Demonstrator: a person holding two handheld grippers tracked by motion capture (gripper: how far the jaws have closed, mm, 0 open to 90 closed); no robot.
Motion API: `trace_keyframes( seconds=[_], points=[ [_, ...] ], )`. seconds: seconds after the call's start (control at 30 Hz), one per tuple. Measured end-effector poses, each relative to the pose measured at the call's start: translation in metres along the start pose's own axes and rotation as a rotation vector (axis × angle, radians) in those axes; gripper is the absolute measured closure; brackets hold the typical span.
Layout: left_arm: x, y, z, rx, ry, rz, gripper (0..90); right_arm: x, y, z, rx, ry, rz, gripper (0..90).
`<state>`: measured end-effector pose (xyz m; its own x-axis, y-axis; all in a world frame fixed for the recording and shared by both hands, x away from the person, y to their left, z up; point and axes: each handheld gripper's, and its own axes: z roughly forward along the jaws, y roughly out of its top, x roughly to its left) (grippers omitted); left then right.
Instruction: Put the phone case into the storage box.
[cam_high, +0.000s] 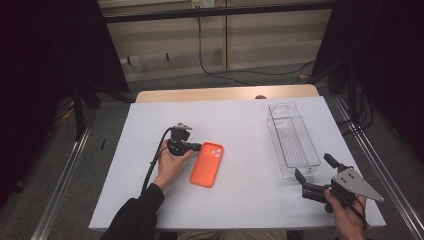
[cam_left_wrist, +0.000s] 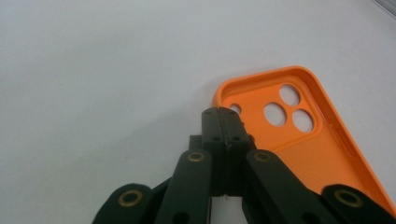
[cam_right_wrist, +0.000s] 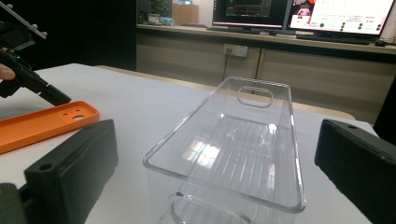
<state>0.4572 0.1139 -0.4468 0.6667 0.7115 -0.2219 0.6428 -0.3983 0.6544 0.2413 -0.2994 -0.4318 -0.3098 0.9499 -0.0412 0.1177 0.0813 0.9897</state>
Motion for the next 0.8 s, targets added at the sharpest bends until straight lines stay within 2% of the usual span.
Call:
trace_keyframes(
  seconds=[0.8],
  points=[
    [0.0,0.008,0.013,0.009,0.0,0.015,90.0,0.0,0.0,0.0,-0.003,0.002,-0.001,0.0]
  ],
)
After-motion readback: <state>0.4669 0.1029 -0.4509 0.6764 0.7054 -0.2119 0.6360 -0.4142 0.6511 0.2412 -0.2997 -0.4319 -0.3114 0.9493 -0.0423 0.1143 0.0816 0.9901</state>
